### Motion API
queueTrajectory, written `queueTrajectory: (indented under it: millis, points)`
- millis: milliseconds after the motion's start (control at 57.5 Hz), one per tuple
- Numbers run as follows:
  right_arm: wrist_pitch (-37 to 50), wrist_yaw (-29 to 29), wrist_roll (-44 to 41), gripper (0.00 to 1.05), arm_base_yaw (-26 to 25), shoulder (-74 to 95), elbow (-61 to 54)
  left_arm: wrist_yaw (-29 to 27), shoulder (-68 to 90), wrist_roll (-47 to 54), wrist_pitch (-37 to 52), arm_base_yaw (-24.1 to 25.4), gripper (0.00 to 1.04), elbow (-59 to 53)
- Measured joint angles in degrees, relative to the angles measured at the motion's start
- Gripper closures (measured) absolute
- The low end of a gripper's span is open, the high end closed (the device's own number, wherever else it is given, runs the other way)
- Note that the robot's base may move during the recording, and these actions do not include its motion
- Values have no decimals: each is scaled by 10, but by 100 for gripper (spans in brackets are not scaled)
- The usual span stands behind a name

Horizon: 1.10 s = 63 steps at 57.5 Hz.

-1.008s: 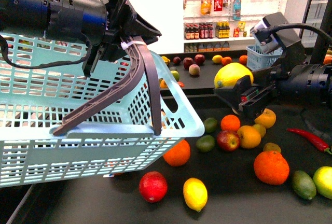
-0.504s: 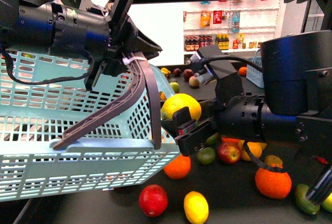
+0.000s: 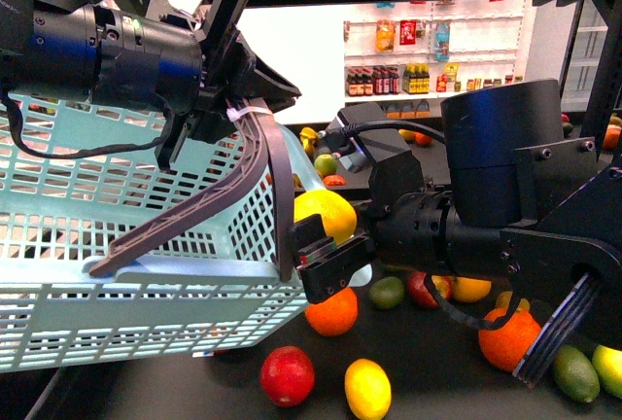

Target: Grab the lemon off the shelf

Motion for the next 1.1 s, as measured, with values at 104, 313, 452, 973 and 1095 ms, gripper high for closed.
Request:
queueTrajectory:
  millis: [104, 313, 452, 973, 1095]
  points:
    - [4, -3, 2, 8, -1, 0, 0, 0, 0, 0, 0, 0, 98, 0]
    - [15, -17, 17, 7, -5, -3, 0, -1, 0, 0, 0, 0, 98, 0]
    - [20, -23, 37, 7, -14, -11, 0, -4, 0, -2, 0, 1, 98, 0]
    - [30, -15, 135, 7, -169, -10, 63, 0, 0, -3, 0, 0, 98, 0]
    - [-15, 31, 98, 7, -191, 64, 77, 0, 0, -3, 0, 0, 98, 0]
